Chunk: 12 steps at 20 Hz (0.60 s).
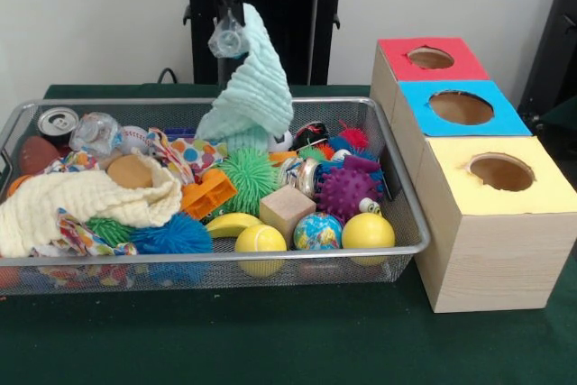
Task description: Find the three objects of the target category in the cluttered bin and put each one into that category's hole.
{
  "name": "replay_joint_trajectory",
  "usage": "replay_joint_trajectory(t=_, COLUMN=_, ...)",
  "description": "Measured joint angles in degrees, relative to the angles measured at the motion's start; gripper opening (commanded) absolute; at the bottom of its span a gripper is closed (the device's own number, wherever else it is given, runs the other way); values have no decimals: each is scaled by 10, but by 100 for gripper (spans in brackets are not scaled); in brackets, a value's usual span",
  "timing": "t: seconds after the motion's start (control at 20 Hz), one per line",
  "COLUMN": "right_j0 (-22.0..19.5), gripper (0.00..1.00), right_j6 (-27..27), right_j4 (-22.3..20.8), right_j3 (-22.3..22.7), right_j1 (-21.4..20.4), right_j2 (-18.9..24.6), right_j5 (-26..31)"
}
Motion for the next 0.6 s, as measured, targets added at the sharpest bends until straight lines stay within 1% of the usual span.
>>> replay_joint_trajectory(t=0.1, right_j0=2, gripper=0, right_j6=0, right_j4=1, right_j3=-2, right_j1=6, right_j2=0, right_j5=0)
replay_joint_trajectory(t=0.6, right_j0=13, gripper=0, right_j6=0, right_j4=5, right_j3=-17, right_j1=64, right_j2=1, right_j5=-4)
